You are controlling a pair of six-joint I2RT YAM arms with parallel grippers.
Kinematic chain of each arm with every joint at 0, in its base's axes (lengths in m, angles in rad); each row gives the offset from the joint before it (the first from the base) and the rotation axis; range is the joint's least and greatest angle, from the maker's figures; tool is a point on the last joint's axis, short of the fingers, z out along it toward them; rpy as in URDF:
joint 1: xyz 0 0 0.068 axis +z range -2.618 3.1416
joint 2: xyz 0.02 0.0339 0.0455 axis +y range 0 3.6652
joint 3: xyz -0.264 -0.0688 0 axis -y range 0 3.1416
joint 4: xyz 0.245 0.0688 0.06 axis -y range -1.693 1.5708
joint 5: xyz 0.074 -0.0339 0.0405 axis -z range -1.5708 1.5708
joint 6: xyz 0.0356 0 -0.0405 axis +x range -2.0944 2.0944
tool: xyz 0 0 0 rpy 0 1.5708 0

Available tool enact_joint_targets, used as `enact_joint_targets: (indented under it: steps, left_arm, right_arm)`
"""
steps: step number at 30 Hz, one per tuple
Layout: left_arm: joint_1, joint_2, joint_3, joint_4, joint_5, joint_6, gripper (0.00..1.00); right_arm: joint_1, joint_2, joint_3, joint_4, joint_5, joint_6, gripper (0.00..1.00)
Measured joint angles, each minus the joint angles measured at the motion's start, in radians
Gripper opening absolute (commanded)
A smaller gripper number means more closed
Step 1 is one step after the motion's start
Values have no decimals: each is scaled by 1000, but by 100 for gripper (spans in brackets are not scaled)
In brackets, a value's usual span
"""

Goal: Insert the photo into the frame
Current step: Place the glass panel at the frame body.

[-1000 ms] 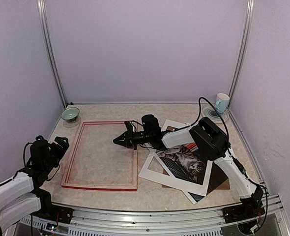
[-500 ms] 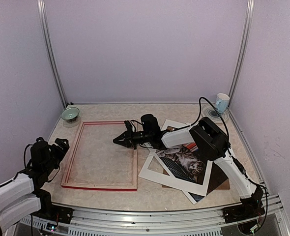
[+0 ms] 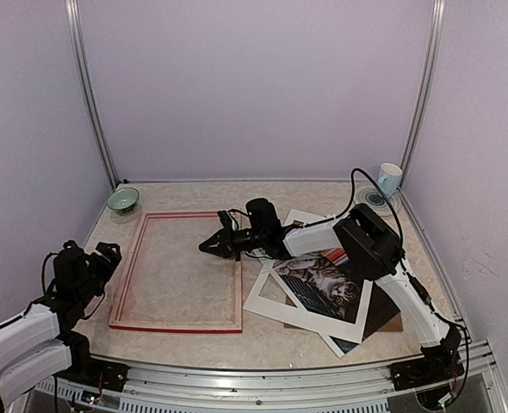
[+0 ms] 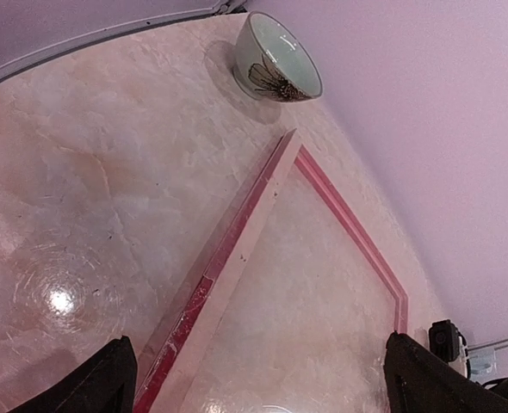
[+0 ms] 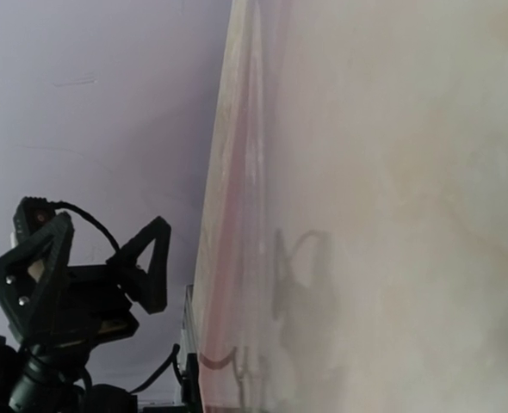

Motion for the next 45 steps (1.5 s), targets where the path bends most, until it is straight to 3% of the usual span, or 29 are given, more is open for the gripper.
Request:
enact_joint_targets:
  steps: [45]
  left_arm:
    - [0,8,0,14,5,-4,99]
  right_arm:
    - [-34,-73,-119,37,-50,32,0]
